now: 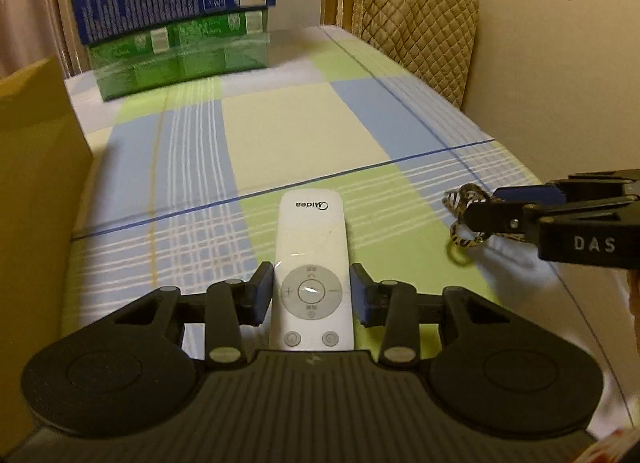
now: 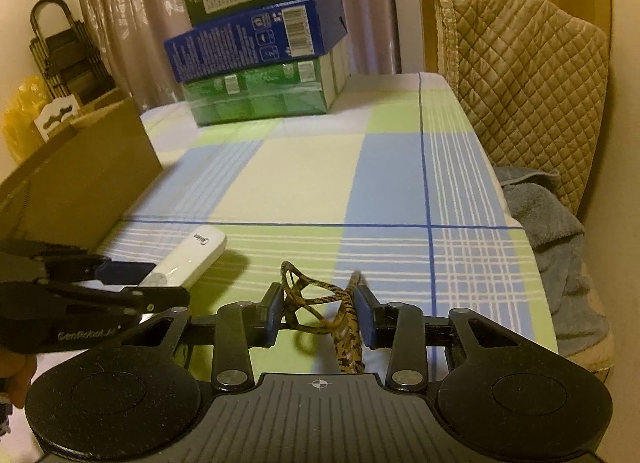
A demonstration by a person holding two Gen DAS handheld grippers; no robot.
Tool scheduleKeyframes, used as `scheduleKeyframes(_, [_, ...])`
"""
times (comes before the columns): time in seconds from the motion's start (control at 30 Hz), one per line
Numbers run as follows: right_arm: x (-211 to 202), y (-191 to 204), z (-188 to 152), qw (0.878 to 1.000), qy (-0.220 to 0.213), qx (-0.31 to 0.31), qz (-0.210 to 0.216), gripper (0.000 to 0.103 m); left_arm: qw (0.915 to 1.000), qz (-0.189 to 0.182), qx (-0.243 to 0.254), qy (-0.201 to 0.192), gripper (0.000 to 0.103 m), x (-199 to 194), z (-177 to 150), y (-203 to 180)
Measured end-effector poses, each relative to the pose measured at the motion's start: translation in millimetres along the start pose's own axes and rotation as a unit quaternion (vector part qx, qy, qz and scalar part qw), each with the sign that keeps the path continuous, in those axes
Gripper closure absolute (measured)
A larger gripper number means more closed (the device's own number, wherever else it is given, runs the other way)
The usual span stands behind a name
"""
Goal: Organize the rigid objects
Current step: 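Carry the white remote and the hair clip over the cardboard box with both grippers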
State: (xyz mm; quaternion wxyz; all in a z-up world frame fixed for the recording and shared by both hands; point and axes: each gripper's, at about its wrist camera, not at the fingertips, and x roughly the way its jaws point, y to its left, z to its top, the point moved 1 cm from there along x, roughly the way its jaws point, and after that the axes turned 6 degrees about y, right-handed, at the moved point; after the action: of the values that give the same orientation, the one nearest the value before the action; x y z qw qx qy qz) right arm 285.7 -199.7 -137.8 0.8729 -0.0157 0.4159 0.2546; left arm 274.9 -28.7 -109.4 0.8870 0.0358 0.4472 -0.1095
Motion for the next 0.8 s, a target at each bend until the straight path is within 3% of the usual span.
scheduleKeyframes(0.3, [-45.5,22.5,-6.6,1.000,-0.011,-0.002,-0.008,0.068,0.9998,-0.009,-0.007,-0.017,0.068,-62.6,-11.0,-0.3])
scheduleKeyframes(0.8, [-148.4,91.7,12.1,0.996,-0.077,-0.032,-0.027,0.068,0.9974,-0.013,-0.011,-0.070,0.068,-172.6,-15.2,8.3])
